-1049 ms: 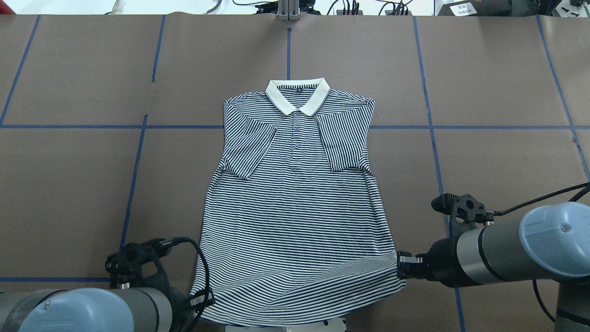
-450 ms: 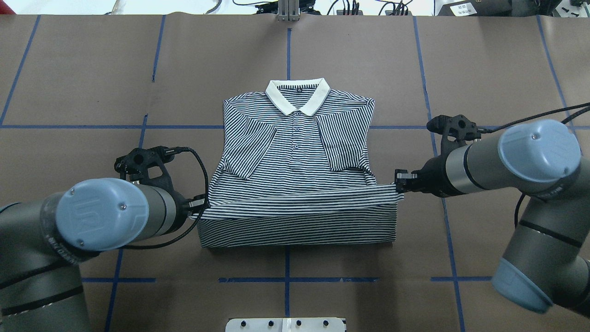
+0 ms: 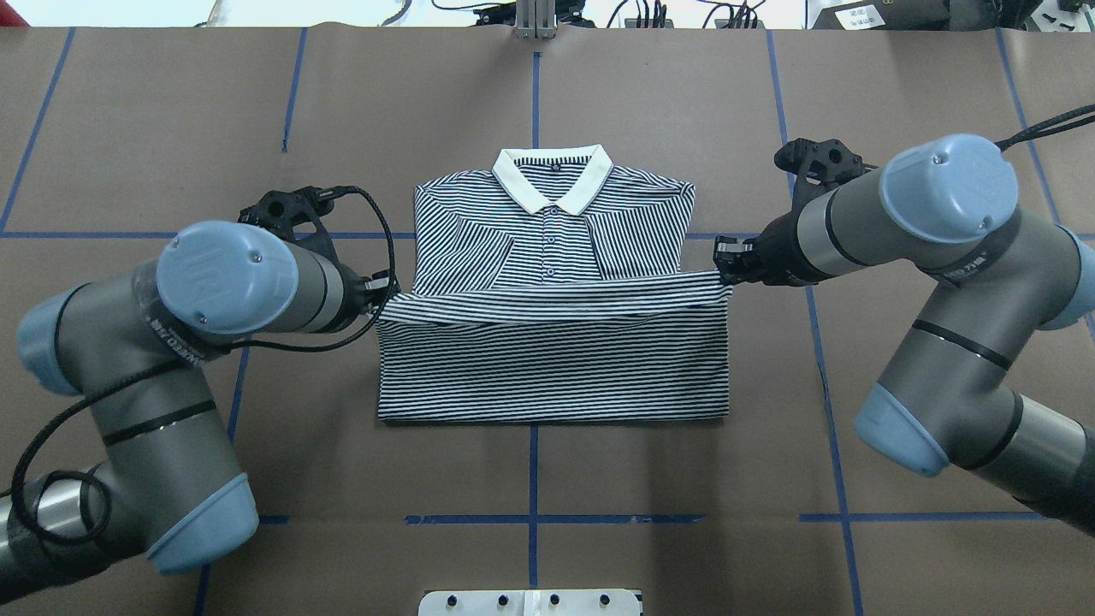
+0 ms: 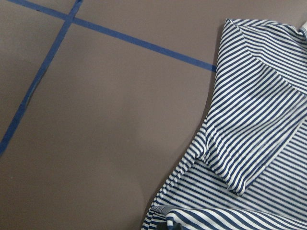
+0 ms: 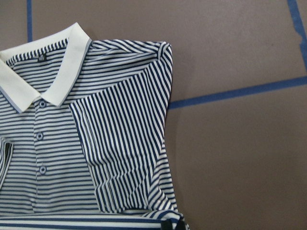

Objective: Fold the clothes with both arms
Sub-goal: 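Lift the hem with both grippers and fold it toward the collar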

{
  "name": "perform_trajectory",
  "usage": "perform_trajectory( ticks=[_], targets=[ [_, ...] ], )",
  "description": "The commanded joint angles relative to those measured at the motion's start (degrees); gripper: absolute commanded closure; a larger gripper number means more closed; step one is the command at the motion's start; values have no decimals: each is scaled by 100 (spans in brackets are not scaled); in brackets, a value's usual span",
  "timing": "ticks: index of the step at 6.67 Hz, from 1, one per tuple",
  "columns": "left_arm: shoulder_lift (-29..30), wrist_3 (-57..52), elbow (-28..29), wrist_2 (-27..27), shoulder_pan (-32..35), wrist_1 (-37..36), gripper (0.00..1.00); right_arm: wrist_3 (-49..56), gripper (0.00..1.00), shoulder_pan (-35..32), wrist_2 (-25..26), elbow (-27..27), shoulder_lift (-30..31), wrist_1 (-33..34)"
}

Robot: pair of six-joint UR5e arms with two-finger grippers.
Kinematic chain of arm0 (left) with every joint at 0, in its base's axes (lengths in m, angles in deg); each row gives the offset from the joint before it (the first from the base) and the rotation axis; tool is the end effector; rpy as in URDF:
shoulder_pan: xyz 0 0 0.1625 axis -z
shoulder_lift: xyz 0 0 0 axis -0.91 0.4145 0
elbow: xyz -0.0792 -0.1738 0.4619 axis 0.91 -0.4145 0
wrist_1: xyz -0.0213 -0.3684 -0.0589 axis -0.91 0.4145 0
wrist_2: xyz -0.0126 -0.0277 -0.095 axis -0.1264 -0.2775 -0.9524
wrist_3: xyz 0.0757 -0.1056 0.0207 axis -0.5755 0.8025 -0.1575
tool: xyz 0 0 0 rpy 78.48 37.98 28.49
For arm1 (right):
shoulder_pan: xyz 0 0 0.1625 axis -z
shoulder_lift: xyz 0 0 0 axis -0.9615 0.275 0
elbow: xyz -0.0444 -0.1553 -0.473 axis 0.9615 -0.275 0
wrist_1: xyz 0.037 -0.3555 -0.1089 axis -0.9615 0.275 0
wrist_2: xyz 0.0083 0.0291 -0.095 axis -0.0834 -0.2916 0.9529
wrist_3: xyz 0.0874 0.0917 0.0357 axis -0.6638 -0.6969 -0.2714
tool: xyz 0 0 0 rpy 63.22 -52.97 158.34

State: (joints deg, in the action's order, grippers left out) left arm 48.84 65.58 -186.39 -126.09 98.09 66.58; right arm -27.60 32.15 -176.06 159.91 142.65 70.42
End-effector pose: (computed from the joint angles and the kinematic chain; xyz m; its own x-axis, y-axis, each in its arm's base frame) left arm 0.4662 -0.4425 0.3703 0.5566 -0.3308 -0.7621 0.4690 0.8823 -0.0404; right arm -0.3912 -0.4620 0.4235 0.5144 0.1519 0.8440 -0.2638 0.9645 -0.0128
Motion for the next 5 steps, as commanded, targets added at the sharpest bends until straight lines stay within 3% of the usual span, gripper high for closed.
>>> perform_trajectory(
  ticks=[1, 3, 5],
  targets=[
    [595, -64, 1266, -62, 607, 776, 100, 5, 100, -327, -97, -811, -565, -10],
    [974, 137, 2209, -62, 855, 1281, 100, 14, 100, -556, -255, -1471, -978, -19],
    [1062, 461, 2660, -62, 864, 1633, 100, 23, 100, -636, -335, -2156, -1496, -28]
  ],
)
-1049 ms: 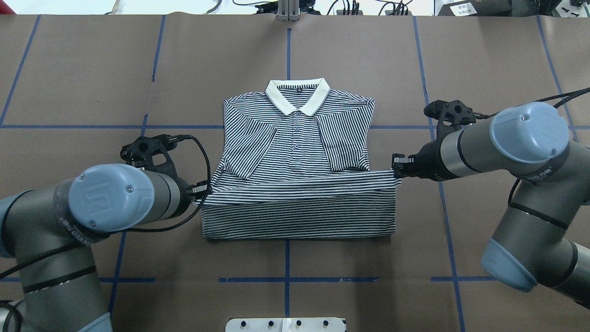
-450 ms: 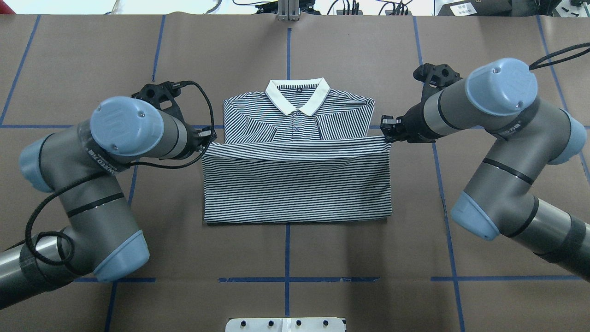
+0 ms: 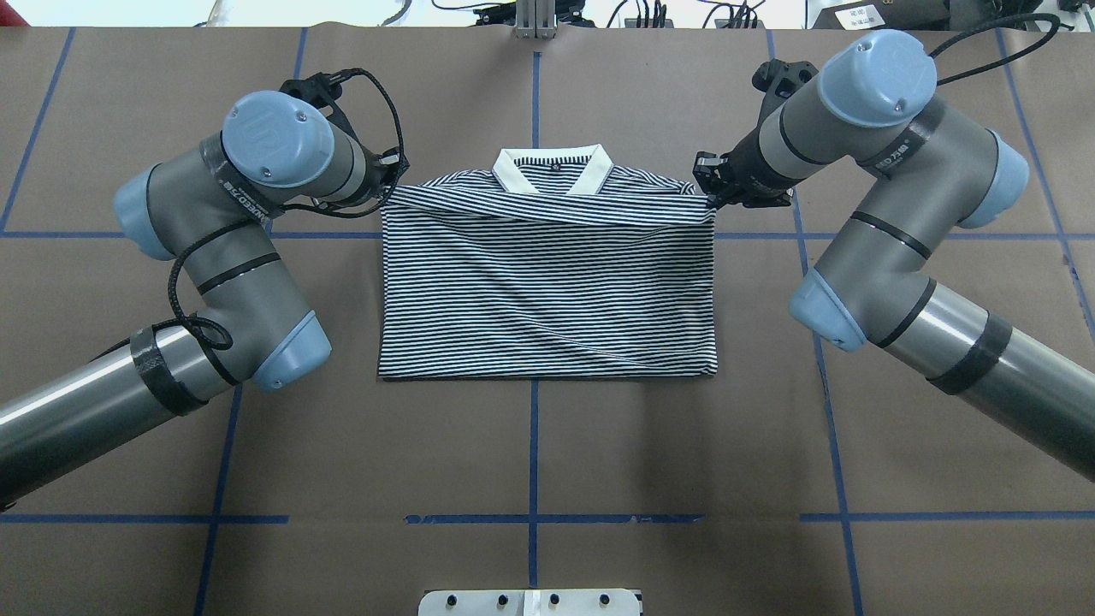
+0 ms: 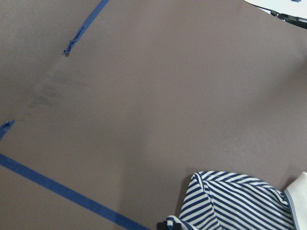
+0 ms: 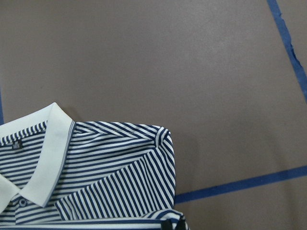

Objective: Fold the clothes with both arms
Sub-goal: 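Lift the hem with both grippers and fold it toward the collar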

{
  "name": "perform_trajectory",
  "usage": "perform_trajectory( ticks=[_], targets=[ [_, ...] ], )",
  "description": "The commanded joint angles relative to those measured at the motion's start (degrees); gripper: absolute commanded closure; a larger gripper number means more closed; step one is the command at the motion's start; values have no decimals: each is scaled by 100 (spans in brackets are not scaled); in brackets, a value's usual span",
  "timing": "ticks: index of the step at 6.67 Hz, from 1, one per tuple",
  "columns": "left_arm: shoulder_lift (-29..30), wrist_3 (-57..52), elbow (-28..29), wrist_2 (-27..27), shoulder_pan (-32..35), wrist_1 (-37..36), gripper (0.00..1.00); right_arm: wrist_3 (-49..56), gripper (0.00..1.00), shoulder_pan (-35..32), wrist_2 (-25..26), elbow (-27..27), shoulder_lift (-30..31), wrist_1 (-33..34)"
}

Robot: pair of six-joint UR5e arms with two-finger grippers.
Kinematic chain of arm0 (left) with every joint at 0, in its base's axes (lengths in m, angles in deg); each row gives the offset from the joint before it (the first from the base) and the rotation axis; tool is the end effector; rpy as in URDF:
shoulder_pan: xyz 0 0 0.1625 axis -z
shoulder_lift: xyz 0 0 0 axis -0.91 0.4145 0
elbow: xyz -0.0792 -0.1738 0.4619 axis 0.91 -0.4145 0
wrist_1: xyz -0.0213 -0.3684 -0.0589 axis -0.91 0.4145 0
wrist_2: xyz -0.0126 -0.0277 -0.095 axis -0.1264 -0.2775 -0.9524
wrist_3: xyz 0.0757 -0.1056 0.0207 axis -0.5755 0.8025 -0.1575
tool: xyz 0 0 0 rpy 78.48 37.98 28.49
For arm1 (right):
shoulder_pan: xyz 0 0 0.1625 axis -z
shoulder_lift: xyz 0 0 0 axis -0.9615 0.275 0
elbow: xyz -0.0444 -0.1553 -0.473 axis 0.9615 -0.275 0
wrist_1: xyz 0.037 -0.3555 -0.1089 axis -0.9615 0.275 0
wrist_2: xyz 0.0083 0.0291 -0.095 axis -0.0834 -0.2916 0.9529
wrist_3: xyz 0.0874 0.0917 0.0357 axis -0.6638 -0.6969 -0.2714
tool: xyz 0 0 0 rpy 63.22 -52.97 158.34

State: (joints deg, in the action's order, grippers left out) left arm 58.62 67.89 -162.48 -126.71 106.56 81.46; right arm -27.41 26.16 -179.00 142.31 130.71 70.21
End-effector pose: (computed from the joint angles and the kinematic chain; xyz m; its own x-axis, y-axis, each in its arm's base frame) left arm 0.4921 -0.5882 0.3911 0.4700 -0.4347 -0.7681 0.6060 0.7917 -0.0773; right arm -0.4202 -0.5789 0.4226 0.5393 0.2564 0.8021 -0.3254 0.9420 -0.0824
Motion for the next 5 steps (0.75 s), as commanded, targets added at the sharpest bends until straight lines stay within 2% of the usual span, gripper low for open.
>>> perform_trajectory(
  ticks=[1, 2, 5],
  targets=[
    [120, 249, 280, 0, 18, 155, 100, 21, 100, -55, -41, -739, -539, -7],
    [147, 258, 280, 0, 18, 155, 100, 99, 100, -81, -32, -1108, -803, -7],
    [182, 267, 368, -9, -9, 155, 100, 469, 100, -275, 3, -1383, -849, -16]
  ],
)
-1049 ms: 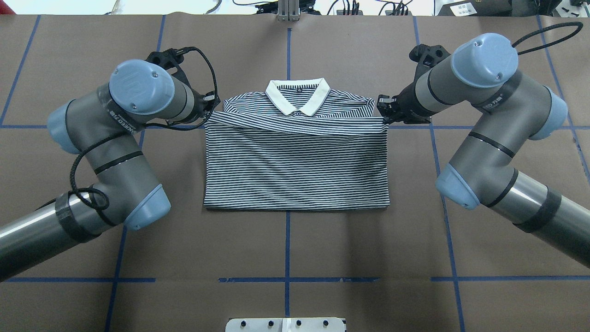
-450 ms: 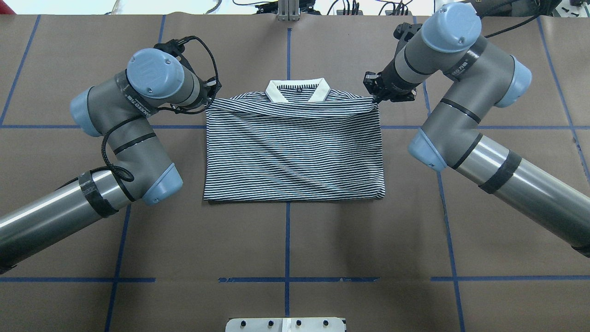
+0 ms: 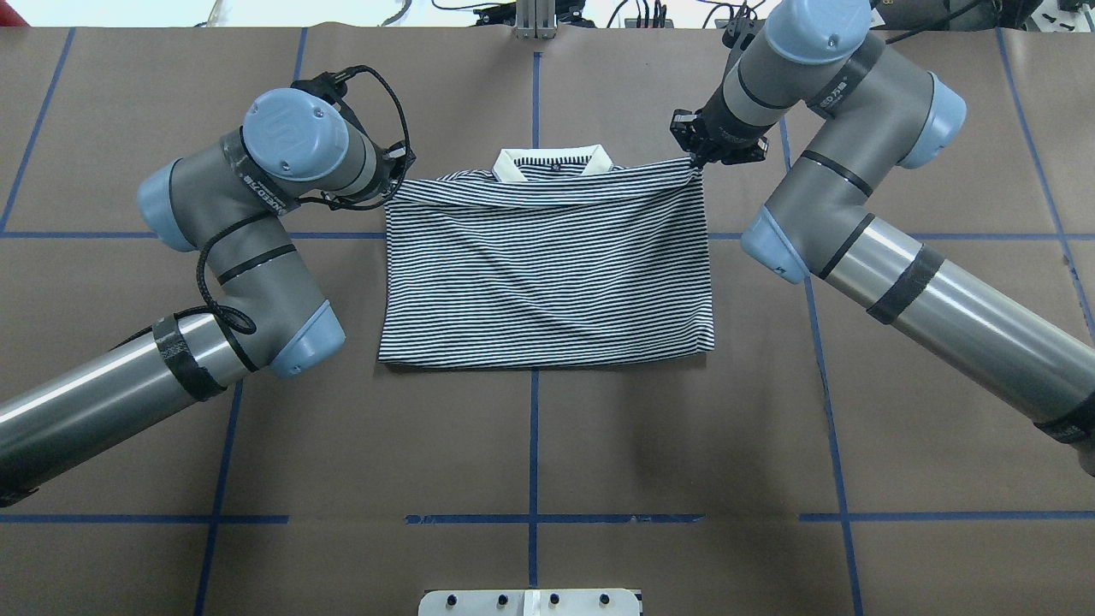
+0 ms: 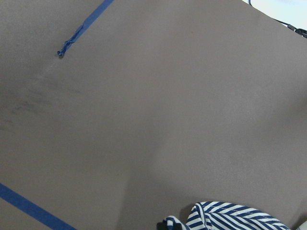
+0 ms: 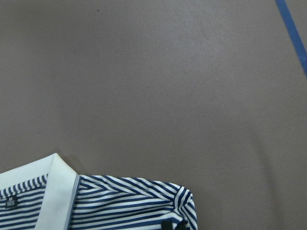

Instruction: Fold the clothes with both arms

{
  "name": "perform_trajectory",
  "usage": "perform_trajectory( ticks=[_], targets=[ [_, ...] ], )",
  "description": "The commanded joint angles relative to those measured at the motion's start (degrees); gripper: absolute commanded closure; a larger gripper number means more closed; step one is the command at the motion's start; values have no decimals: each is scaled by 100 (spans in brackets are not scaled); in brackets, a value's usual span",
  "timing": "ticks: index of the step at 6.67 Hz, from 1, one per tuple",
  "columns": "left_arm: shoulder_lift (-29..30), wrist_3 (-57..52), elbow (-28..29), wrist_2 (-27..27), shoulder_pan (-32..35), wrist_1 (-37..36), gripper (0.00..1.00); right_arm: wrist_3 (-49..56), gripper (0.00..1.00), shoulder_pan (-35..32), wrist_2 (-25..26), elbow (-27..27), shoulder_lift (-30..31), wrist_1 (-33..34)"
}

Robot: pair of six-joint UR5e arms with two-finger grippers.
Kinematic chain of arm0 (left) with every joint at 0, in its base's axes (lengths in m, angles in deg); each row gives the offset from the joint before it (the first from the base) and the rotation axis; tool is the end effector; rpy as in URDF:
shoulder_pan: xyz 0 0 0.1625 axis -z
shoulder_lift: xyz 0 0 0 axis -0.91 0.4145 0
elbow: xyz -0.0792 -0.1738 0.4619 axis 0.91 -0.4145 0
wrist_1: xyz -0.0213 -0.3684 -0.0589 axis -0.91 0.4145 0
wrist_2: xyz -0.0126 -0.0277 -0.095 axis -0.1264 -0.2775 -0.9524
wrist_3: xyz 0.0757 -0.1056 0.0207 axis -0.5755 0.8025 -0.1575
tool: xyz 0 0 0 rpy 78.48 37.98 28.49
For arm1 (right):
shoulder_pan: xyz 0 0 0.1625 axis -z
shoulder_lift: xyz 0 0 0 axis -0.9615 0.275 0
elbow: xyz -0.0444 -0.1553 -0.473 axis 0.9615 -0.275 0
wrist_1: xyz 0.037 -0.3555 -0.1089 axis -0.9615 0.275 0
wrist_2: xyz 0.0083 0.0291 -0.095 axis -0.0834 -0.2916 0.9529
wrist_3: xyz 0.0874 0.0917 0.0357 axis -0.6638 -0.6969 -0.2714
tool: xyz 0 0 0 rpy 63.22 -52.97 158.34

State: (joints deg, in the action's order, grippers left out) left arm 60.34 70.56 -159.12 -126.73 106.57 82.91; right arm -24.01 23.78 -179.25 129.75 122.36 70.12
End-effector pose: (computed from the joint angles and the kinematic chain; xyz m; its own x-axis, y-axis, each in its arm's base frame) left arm 0.5048 -0.5994 0.3912 0.4432 -0.4729 -0.7616 0.6274 0.7704 -0.1133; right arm -0.4416 -0.6501 0.4149 0.5840 0.2663 0.7668 -0.3316 0.9405 -0.0740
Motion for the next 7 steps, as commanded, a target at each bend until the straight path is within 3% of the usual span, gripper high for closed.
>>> perform_trajectory(
  ticks=[1, 5, 6, 7],
  targets=[
    [36, 1, 31, -7, -10, 1, 100, 156, 100, -36, 29, -128, -32, -7],
    [142, -25, 31, -41, -19, 10, 100, 147, 100, 25, 2, -14, -32, -15],
    [133, -34, 31, -120, -10, 18, 93, 147, 87, 42, -6, 29, -6, -7],
    [133, 0, 40, -121, -10, 18, 9, 147, 1, 60, -15, 30, 21, -15]
  ],
)
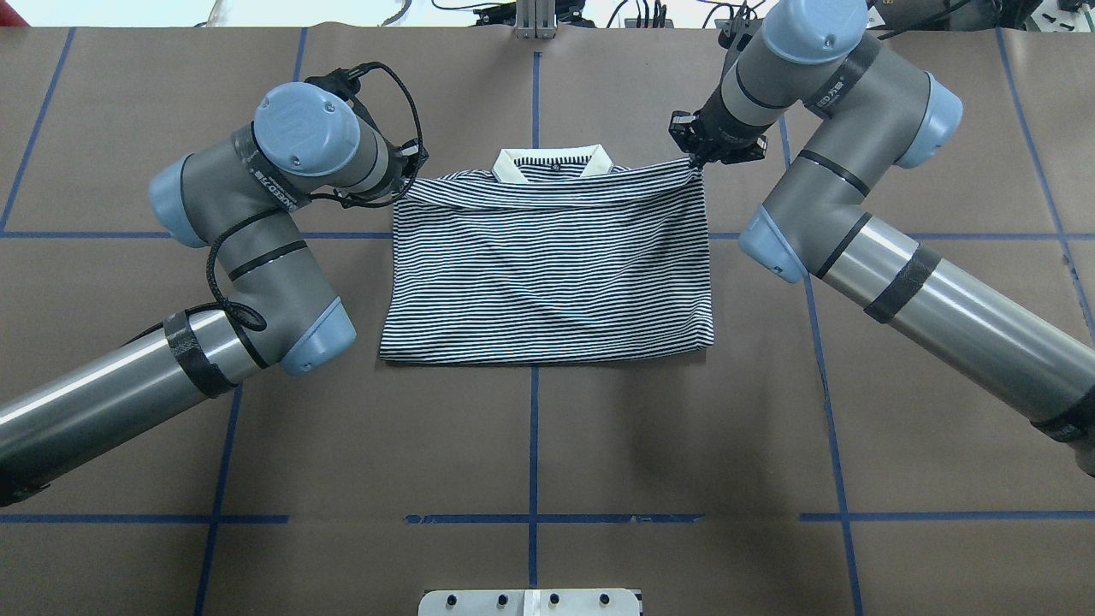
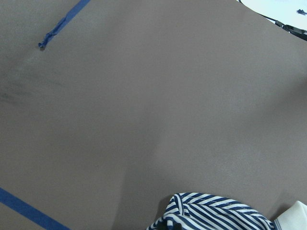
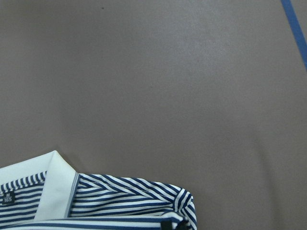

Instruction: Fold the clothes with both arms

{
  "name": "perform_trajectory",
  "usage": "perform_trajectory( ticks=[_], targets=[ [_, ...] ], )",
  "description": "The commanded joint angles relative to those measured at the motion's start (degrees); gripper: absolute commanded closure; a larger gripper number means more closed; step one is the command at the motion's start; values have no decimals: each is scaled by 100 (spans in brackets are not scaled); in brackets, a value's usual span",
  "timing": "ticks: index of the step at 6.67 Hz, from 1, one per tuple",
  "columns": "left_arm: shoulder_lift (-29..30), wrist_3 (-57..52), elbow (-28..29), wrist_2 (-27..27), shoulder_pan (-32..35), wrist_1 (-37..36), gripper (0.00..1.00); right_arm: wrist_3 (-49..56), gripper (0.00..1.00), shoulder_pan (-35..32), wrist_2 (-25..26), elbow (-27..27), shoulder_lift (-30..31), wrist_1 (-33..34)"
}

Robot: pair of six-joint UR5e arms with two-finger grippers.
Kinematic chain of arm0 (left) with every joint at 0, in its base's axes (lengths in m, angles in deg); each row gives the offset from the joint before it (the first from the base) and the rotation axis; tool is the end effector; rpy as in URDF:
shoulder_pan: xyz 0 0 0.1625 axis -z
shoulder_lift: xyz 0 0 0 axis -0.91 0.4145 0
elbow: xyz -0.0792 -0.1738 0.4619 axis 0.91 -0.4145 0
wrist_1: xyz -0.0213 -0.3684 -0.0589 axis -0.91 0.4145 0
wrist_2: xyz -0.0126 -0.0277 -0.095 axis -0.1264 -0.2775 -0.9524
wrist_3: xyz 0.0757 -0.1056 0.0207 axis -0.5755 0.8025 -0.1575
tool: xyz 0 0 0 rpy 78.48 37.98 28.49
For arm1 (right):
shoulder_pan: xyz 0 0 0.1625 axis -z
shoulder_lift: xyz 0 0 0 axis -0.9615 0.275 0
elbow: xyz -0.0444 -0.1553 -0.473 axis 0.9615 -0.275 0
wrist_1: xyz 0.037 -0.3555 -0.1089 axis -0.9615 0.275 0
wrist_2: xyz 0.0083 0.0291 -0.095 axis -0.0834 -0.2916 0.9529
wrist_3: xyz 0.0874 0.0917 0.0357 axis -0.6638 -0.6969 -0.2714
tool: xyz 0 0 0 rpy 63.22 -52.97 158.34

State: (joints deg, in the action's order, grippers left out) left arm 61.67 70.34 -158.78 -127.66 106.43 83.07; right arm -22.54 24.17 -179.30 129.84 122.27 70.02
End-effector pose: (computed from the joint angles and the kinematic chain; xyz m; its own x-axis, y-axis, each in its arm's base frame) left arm 0.5122 -0.6005 0.3753 0.4357 -0.4592 -0.7741 0.6115 0.7821 -0.1197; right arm -0.4462 -0.6471 0.4127 0.5913 0.2351 0.7714 -0.3093 0.9495 -0.0523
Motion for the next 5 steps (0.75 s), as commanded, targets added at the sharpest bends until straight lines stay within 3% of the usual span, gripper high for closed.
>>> perform_trajectory(
  ticks=[1, 3, 5],
  targets=[
    [26, 31, -2, -37, 13, -6, 0, -9, 0, 12, -45, -23, 82, -249],
    [18, 66, -46, -237, 74, -94, 0, 44, 0, -41, -499, 81, 301, -583],
    [-53, 66, -326, -274, 101, -208, 0, 26, 0, 21, -616, 974, 1055, -682]
  ],
)
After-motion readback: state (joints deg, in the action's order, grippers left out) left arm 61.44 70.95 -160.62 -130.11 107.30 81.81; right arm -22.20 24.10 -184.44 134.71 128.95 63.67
